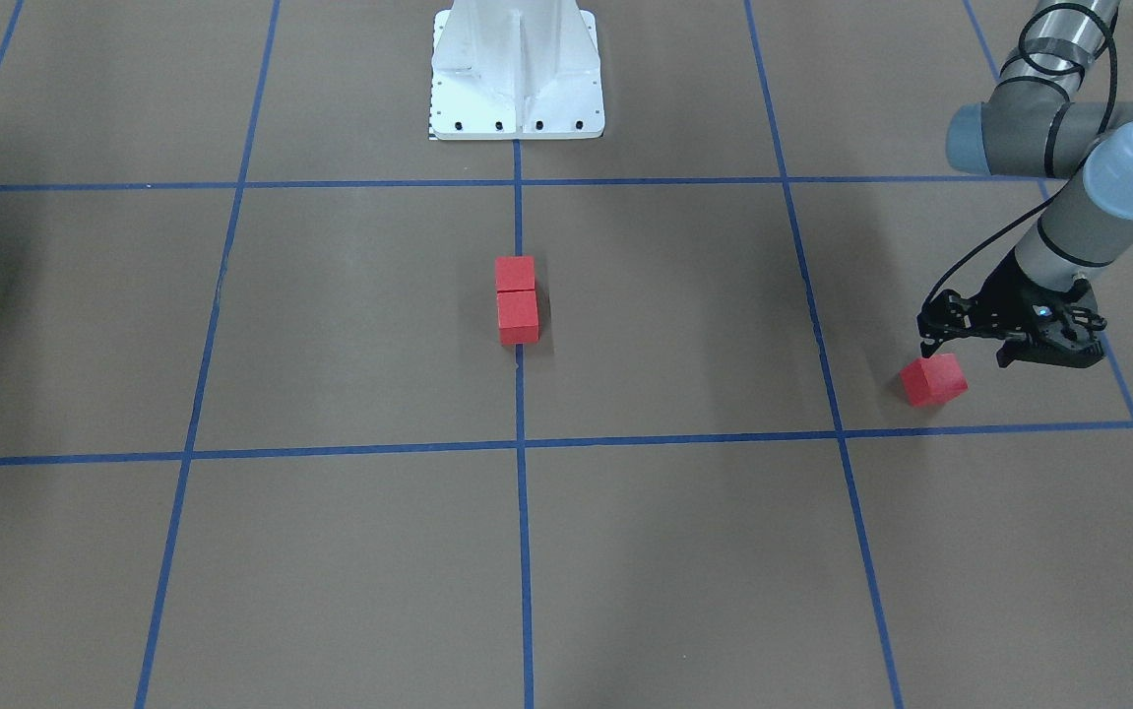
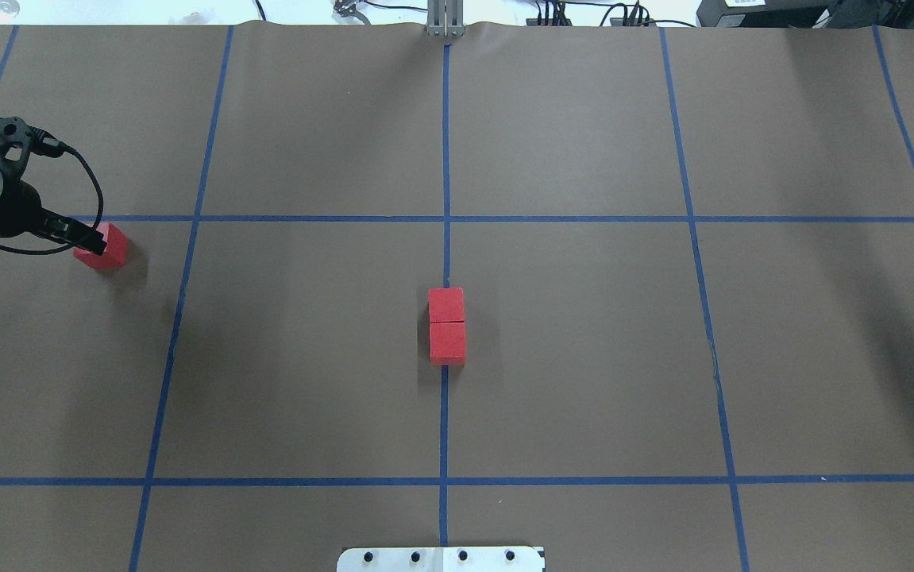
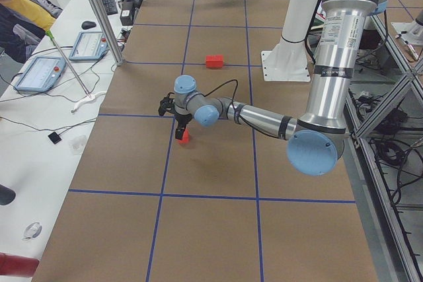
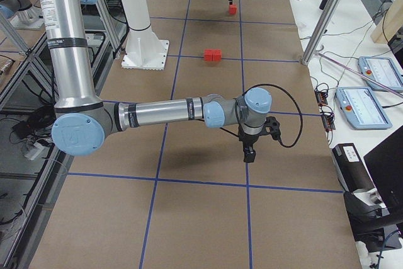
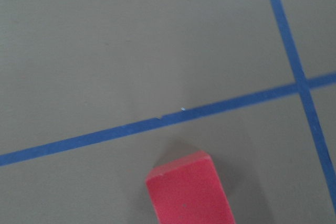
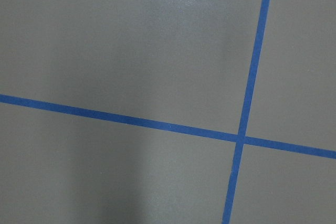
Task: Form red blocks into L shape at center
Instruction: 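Lower the left gripper onto the last red cube and grasp it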
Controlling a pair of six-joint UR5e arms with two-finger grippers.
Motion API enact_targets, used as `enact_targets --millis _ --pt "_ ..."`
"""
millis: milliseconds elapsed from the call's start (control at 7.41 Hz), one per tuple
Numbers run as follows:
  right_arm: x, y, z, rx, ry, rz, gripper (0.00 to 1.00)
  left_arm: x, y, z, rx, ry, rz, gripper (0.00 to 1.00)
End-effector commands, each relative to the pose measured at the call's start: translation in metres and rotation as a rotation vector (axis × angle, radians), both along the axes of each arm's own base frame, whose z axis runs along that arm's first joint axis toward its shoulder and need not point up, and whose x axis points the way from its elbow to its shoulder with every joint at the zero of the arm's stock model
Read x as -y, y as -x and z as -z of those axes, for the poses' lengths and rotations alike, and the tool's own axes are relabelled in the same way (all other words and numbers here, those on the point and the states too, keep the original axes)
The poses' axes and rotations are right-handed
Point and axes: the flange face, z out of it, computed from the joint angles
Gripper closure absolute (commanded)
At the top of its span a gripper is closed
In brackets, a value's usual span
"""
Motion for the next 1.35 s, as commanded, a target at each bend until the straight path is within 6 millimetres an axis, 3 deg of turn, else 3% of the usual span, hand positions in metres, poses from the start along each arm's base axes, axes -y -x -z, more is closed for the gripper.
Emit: enact_targets --millis 0,270,1215 --pt "0.000 0.000 0.000 -0.001 0.001 0.000 0.00 0.020 -0.002 0.014 -0.003 0.036 0.102 0.00" --pt "0.000 0.001 -0.001 -0.001 0.002 0.001 0.00 0.024 -0.010 -0.001 0.008 0.053 0.094 0.00" --pt "-0.001 0.000 0.000 -0.001 0.002 -0.001 0.01 0.011 -0.031 -0.008 0.012 0.071 0.061 0.00"
